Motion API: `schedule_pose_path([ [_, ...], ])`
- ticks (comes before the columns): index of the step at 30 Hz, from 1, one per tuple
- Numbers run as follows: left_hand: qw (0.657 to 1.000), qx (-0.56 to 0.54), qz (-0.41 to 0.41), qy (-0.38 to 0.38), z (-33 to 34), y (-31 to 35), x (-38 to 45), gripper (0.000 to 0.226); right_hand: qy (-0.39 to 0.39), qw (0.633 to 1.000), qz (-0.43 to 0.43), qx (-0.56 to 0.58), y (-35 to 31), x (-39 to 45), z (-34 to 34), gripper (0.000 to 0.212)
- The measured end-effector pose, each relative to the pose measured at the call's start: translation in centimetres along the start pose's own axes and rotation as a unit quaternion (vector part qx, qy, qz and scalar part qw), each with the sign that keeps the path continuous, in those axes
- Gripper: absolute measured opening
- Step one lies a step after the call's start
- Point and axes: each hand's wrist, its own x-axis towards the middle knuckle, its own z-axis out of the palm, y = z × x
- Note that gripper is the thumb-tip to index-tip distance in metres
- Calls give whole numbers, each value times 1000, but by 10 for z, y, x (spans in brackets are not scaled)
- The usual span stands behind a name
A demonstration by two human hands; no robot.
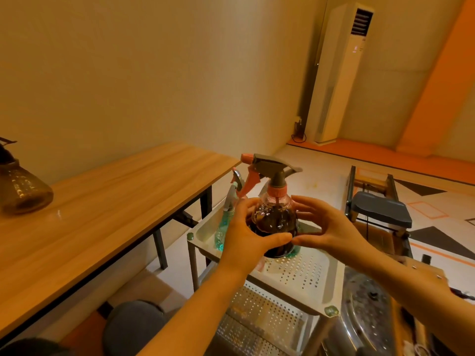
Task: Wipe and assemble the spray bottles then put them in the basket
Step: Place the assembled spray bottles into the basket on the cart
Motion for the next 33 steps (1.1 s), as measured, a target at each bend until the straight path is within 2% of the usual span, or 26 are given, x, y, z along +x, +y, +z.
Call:
schedule_pose_path([
  [6,1000,12,4,4,22,-24,-7,74,4,1000,-1,-14,22,-6,1,61],
  [11,998,-20,-37,-36,28,-43,-13,68,-21,999,32,28,56,-10,-9,63],
  [17,997,18,-69,-20,40,-67,-14,61,-35,998,44,-6,84,-11,-9,59],
  [20,997,46,-61,-14,47,-74,-14,60,-37,998,46,-16,94,-10,-10,58],
  [24,989,140,-33,19,55,-88,-6,59,-41,997,58,-30,102,-6,-11,55],
  [33,969,238,-58,30,66,-110,4,64,-74,993,92,-28,127,8,-8,58],
])
